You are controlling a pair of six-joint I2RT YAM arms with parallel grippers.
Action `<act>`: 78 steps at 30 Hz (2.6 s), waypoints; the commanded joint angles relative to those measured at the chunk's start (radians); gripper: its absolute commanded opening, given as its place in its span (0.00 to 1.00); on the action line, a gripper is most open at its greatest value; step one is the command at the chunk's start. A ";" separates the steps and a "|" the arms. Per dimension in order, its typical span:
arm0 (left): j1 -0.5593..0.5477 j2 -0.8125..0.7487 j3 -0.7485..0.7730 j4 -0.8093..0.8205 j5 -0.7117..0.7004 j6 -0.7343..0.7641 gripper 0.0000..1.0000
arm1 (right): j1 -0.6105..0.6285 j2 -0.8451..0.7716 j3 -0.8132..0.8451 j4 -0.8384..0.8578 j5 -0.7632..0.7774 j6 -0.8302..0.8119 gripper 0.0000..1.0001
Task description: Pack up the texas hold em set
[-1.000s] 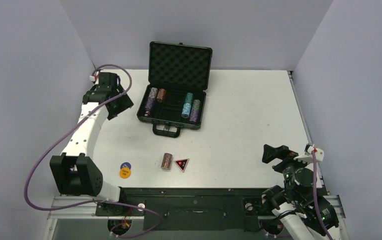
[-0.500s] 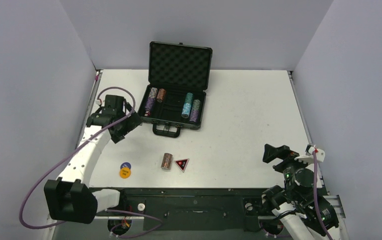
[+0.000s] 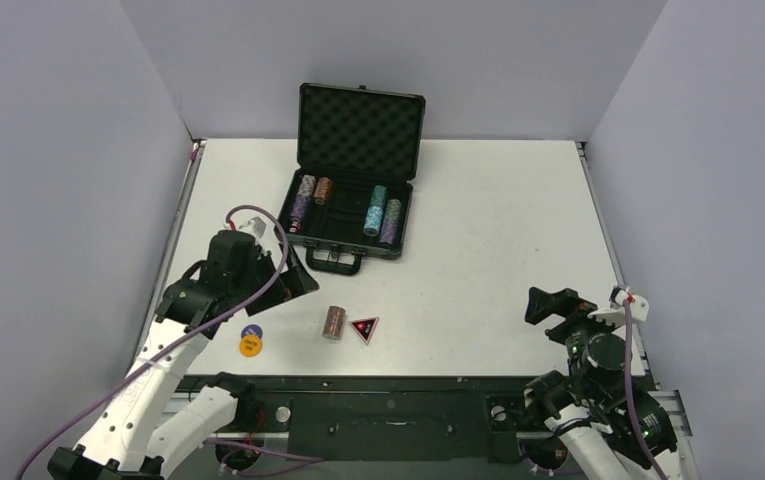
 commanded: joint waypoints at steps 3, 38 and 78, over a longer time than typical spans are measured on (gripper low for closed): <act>-0.056 -0.029 0.036 -0.120 0.013 0.159 0.99 | 0.004 0.037 -0.011 0.046 -0.019 -0.007 0.93; -0.497 0.475 0.047 0.094 -0.388 0.102 0.71 | 0.014 0.130 -0.022 0.056 -0.082 -0.035 0.93; -0.351 0.611 -0.063 0.252 -0.213 0.263 0.45 | 0.024 0.167 -0.024 0.055 -0.109 -0.040 0.93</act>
